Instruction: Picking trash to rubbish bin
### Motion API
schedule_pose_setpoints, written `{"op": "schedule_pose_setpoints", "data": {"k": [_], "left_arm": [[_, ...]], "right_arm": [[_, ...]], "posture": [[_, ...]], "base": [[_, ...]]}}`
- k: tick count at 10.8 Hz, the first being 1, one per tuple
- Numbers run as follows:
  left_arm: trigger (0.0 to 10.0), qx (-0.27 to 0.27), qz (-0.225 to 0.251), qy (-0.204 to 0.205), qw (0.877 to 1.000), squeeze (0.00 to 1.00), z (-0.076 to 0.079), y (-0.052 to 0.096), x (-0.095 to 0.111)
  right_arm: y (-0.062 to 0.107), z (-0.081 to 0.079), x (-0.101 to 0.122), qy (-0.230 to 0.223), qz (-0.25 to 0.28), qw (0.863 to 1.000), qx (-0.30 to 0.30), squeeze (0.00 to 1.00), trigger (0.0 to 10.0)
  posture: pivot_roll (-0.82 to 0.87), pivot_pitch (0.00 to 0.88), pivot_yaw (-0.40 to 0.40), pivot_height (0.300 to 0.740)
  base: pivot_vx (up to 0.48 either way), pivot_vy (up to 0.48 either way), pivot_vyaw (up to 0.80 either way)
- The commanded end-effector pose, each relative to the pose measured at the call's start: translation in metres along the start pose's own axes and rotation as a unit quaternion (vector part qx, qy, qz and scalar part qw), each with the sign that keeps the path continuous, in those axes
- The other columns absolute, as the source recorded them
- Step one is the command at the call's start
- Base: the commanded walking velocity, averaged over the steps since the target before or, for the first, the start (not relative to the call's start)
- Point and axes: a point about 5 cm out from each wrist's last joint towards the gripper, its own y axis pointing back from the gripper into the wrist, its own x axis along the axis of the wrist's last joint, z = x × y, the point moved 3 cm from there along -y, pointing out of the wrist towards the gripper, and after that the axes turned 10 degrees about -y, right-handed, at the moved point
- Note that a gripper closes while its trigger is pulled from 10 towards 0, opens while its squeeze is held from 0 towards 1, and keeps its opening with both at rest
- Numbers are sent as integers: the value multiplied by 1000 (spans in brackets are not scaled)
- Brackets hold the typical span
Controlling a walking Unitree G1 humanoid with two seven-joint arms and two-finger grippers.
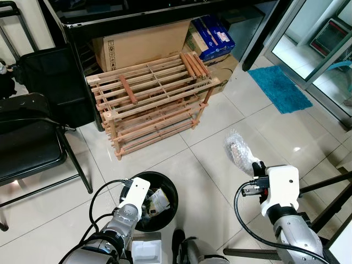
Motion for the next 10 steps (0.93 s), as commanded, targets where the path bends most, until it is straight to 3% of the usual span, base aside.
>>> {"op": "schedule_pose_setpoints", "data": {"k": [1, 7, 10], "left_arm": [[10000, -7, -15, -4, 1000, 1000, 9, 1, -8], [10000, -13, -16, -6, 1000, 1000, 11, 1, -7], [10000, 2, 9, 6, 1000, 1000, 3, 0, 3]], "right_arm": [[1, 10, -1, 11, -4, 1000, -13, 0, 10000], [-1, 11, 0, 13, -1, 1000, -15, 0, 10000], [-2, 11, 1, 13, 2, 1000, -16, 0, 10000]], "posture": [[-15, 227, -153, 740], [-13, 218, -148, 740], [-4, 216, -146, 740]], "base": [[0, 0, 0], [0, 0, 0], [0, 0, 0]]}}
